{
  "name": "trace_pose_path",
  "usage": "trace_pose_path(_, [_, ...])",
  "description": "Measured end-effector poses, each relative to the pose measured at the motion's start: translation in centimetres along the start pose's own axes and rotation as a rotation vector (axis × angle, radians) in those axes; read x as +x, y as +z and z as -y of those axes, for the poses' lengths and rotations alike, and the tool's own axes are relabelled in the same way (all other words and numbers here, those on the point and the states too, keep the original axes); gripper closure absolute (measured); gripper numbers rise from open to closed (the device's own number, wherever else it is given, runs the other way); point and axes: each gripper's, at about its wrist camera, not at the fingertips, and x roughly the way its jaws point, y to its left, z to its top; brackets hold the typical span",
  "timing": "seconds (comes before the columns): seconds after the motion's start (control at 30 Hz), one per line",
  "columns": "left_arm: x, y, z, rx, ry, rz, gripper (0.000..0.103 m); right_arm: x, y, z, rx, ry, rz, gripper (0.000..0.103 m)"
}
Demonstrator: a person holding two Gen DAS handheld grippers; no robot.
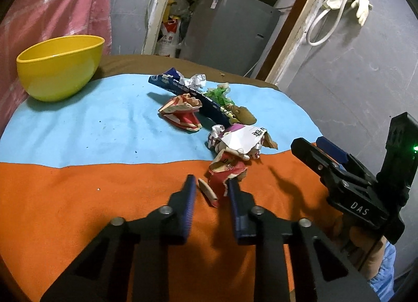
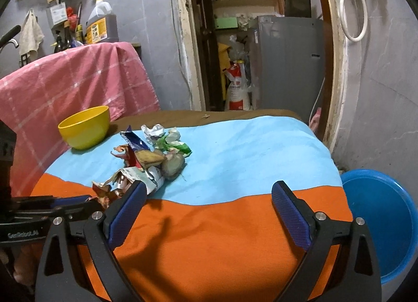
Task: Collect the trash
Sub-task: 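Close left tool on red crumpled wrapper while right tool grasps white printed wrapper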
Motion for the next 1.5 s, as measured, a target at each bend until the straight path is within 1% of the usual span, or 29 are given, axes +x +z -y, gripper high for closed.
trace_pose_path(0.07, [-0.1, 0.1, -0.1, -0.001, 0.008, 0.002, 0.090, 0.1, 0.0, -0.2, -0.002, 0.009, -0.001, 0.006])
trace_pose_path(0.13, [-0.2, 0.1, -0.4, -0.008, 0.034, 0.001, 0.091, 0.2, 0.0, -0.5, -0.005, 0.022, -0.002, 0.006])
trace_pose_path(0.4, [-1.2, 0.1, -3.0, -0.088, 0.130, 0.020, 0.093, 0.2, 0.1, -2.0, -0.018, 0.096, 0.009, 0.006])
trace_pose_path(0.47, [-1.7, 0.1, -3.8, -0.104, 0.149, 0.031, 0.093, 0.4, 0.3, -2.6, -0.024, 0.125, 0.008, 0.010])
trace_pose_path(0.53, [-2.0, 0.1, -4.4, -0.120, 0.160, 0.036, 0.093, 0.8, 0.4, -3.2, -0.024, 0.155, -0.004, 0.017])
trace_pose_path(0.57, [-2.1, 0.0, -4.7, -0.127, 0.162, 0.036, 0.093, 1.0, 0.4, -3.4, -0.024, 0.167, -0.012, 0.017])
trace_pose_path(0.63, [-2.2, -0.1, -5.1, -0.141, 0.158, 0.032, 0.093, 1.4, 0.3, -3.9, -0.029, 0.186, -0.027, 0.023])
trace_pose_path(0.67, [-2.3, -0.1, -5.3, -0.146, 0.152, 0.031, 0.093, 1.7, 0.3, -4.2, -0.035, 0.196, -0.038, 0.023])
trace_pose_path(0.9, [-2.3, -0.1, -5.2, -0.143, 0.150, 0.029, 0.093, 3.5, 0.0, -5.6, -0.065, 0.212, -0.108, 0.024])
trace_pose_path(0.97, [-2.2, -0.1, -5.3, -0.145, 0.147, 0.029, 0.093, 3.8, -0.1, -5.7, -0.070, 0.212, -0.127, 0.025])
trace_pose_path(1.1, [-2.3, -0.1, -5.3, -0.142, 0.151, 0.031, 0.093, 4.1, -0.3, -5.7, -0.070, 0.216, -0.144, 0.036])
trace_pose_path(1.13, [-2.3, -0.1, -5.3, -0.143, 0.150, 0.030, 0.093, 4.1, -0.3, -5.7, -0.070, 0.217, -0.141, 0.040])
trace_pose_path(1.37, [-2.2, -0.1, -5.2, -0.147, 0.145, 0.032, 0.093, 3.5, -0.4, -5.8, -0.071, 0.230, -0.114, 0.054])
trace_pose_path(1.43, [-2.2, -0.1, -5.2, -0.147, 0.145, 0.033, 0.094, 3.4, -0.4, -5.8, -0.069, 0.237, -0.109, 0.061])
trace_pose_path(1.5, [-2.2, -0.1, -5.3, -0.149, 0.142, 0.035, 0.096, 3.3, -0.4, -5.7, -0.069, 0.242, -0.105, 0.062])
